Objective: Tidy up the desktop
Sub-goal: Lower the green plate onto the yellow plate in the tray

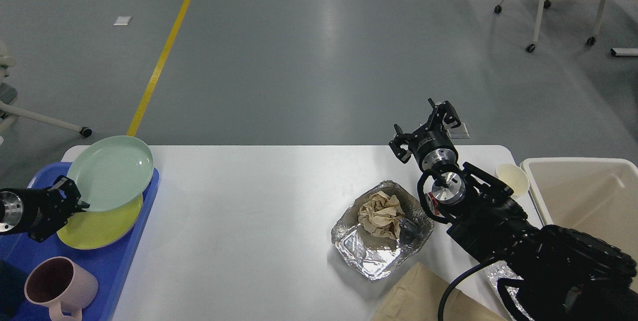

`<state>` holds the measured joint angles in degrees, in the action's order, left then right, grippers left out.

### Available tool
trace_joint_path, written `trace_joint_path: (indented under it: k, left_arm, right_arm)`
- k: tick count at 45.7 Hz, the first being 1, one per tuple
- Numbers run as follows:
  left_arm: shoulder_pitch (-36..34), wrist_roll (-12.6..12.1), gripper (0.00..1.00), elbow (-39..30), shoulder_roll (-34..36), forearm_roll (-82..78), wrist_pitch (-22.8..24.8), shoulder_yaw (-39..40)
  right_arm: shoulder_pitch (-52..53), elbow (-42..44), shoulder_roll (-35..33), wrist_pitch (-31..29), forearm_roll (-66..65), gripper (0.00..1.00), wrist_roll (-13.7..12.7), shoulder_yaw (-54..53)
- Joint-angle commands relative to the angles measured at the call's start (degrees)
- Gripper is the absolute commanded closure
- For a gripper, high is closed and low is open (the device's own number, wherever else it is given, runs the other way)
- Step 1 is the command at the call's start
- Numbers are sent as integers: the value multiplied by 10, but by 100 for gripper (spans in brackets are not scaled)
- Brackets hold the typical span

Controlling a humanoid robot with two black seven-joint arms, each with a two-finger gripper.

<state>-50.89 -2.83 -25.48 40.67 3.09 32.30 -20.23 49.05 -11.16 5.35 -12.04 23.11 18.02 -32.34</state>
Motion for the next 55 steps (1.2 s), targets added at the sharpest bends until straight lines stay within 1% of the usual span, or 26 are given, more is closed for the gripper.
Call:
trace_joint_path:
  k: [1,4,11,19,30,36,42,47,55]
  left_arm:
    - [14,-1,96,1,1,0,22,-1]
    - [21,-2,96,1,0,0,29,-2]
    - [48,-5,96,3,0,-1,28,-2]
    - [48,-6,96,28,14,-2,29,-2]
    - [42,-6,96,32,40,-2,29,-1]
    - [44,-6,95,40,42,-3,22,-1]
    - [46,-6,92,48,38,-3,15,-1]
    - [45,-6,87,47,34,-3,-4,0]
    - [44,-6,86,44,31,-3,-8,2]
  right_arm:
    - [-1,0,0,0,0,0,0,0]
    - [0,0,0,0,0,0,0,0]
    - [0,0,-1,0,0,0,0,0]
    - [0,0,-1,0,0,0,0,0]
    - [0,0,0,0,0,0,0,1]
    - [0,0,-1,-1,0,0,0,0]
    - [0,0,0,0,0,0,0,0]
    - [0,0,0,0,0,0,0,0]
    - [0,0,-1,0,0,0,0,0]
